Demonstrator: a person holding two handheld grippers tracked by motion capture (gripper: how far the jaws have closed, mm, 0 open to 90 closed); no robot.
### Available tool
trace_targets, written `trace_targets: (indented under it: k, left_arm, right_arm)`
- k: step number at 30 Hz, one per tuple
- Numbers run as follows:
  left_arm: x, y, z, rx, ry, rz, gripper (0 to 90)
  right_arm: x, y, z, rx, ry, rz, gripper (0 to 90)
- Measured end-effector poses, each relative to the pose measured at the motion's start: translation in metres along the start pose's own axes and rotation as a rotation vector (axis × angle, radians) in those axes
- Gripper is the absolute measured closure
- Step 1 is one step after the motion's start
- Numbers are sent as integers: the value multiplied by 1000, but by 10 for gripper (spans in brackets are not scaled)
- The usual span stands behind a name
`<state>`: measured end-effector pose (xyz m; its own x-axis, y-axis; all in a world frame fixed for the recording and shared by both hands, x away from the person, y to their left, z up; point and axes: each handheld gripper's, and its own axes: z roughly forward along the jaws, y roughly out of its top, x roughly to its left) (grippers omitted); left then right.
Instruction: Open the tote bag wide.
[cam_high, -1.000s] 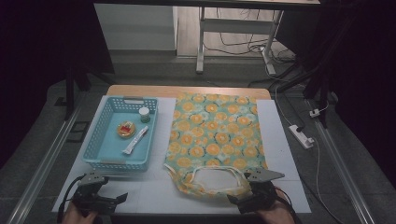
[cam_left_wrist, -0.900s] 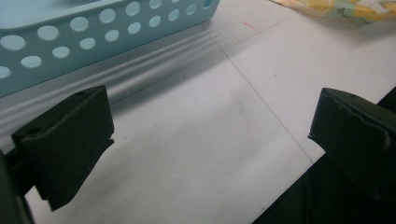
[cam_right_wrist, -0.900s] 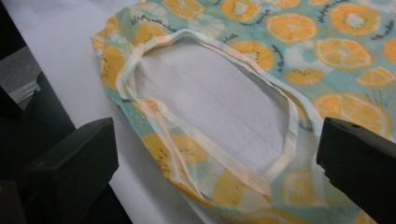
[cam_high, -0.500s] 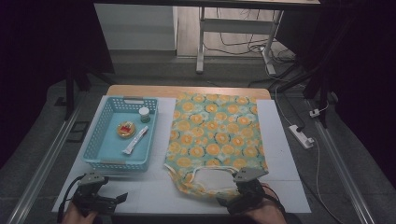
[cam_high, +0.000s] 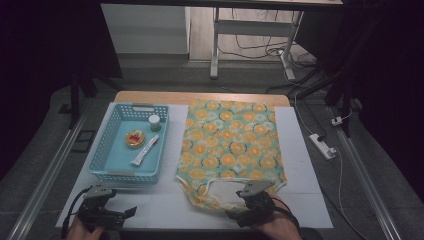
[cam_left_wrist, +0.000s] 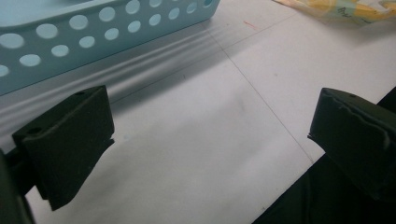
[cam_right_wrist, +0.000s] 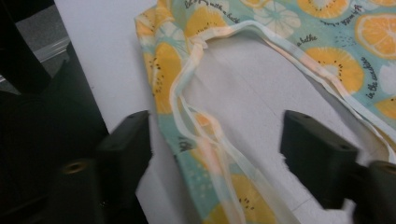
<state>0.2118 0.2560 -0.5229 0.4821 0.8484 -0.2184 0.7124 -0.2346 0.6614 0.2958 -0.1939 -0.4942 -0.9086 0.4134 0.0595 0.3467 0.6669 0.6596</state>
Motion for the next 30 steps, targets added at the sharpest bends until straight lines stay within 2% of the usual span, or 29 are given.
trace_targets:
  k: [6, 7, 8, 10, 11, 12, 18, 23, 30]
  left_arm:
    - [0, 0, 0, 1, 0, -1, 0]
    - [0, 0, 0, 1, 0, -1, 0]
    - [0, 0, 0, 1, -1, -1, 0]
    - [0, 0, 0, 2, -1, -1, 1]
    - [0, 0, 0, 2, -1, -1, 1]
    - [0, 0, 0, 2, -1, -1, 1]
    - [0, 0, 0, 2, -2, -2, 2]
    - [0, 0, 0, 1, -4, -7, 3]
    - [1, 0, 0, 2, -4, -11, 4]
  right_arm:
    - [-4, 2, -3, 25, 55, -1, 644]
    - [-4, 2, -3, 25, 55, -1, 644]
    - [-5, 4, -4, 22, 65, 2, 716]
    - [-6, 4, -5, 25, 63, 0, 749]
    - [-9, 6, -6, 27, 60, -4, 823]
    - [-11, 6, -6, 32, 61, -8, 849]
    - [-25, 11, -4, 53, 55, -6, 881]
    - [-36, 18, -3, 33, 51, 10, 882]
    - [-59, 36, -7, -13, 49, 38, 882]
